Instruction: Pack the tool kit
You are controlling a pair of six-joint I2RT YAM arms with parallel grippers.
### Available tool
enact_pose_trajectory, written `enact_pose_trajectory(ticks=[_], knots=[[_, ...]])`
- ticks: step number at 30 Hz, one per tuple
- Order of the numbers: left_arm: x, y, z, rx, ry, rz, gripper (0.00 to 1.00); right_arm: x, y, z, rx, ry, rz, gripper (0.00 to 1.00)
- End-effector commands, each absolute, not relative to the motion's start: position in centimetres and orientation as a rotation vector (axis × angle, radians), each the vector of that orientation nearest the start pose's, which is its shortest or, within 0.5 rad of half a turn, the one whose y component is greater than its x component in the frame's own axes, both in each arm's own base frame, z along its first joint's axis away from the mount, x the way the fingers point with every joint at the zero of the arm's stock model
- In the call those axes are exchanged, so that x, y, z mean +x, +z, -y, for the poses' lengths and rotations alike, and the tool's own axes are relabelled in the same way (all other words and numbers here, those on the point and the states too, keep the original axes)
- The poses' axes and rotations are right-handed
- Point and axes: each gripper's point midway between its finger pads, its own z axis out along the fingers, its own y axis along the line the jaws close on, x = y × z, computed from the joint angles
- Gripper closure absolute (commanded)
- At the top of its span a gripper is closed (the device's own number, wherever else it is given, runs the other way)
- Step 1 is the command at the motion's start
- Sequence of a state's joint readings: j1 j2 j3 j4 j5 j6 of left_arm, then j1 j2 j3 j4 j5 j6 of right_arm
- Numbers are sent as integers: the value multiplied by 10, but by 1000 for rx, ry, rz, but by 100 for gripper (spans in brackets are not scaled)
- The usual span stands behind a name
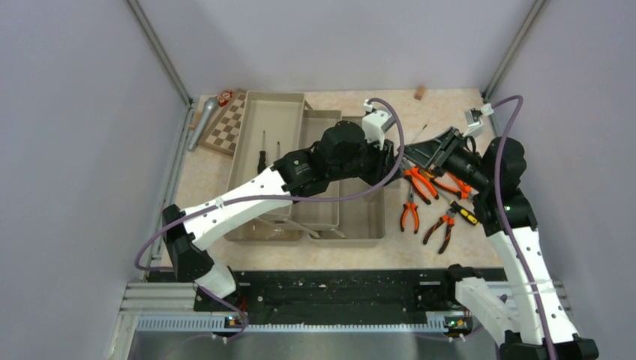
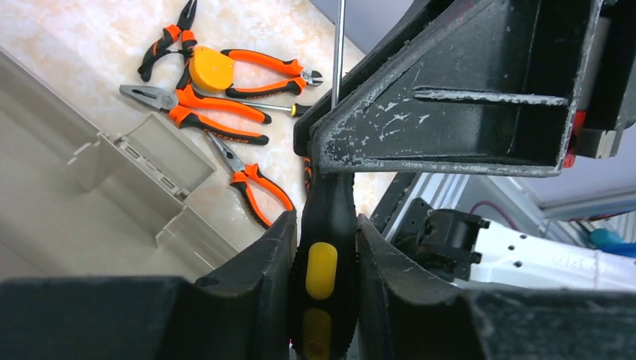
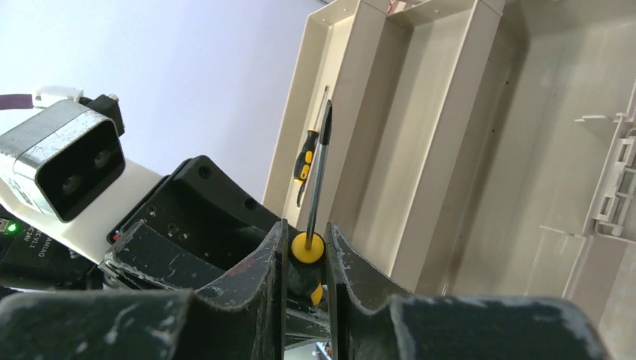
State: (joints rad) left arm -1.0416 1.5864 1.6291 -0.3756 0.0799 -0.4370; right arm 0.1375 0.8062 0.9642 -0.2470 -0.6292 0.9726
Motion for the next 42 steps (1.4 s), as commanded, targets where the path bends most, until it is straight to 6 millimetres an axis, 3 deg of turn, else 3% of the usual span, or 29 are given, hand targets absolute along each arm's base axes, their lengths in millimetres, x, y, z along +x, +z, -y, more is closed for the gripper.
enact_pose_trajectory(ticks=[1, 6, 9, 17, 22, 29, 32, 38, 42], knots=[[229, 367, 418, 603, -1001, -1868, 100, 241, 383, -164, 166, 1292, -1750, 81], [247, 366, 379, 501, -794, -1904, 100, 253, 371, -149, 182, 1108, -1813, 49], [264, 361, 343, 426, -654, -1944, 100, 263, 358, -132, 210, 947, -1866, 36], [316, 343, 215, 152, -323, -2048, 100, 278, 294, -75, 325, 482, -2072, 28], [340, 323, 165, 54, -165, -2111, 100, 278, 255, -41, 397, 222, -2189, 25], [371, 286, 140, 6, -41, -2208, 100, 276, 210, -19, 474, 96, -2287, 24], [376, 277, 130, -19, 28, -2239, 97, 273, 194, -12, 503, 65, -2318, 24], [375, 273, 125, -15, 56, -2244, 66, 267, 160, 10, 570, -32, -2376, 24], [370, 280, 124, -13, 39, -2227, 49, 265, 133, 16, 608, -69, -2435, 26]])
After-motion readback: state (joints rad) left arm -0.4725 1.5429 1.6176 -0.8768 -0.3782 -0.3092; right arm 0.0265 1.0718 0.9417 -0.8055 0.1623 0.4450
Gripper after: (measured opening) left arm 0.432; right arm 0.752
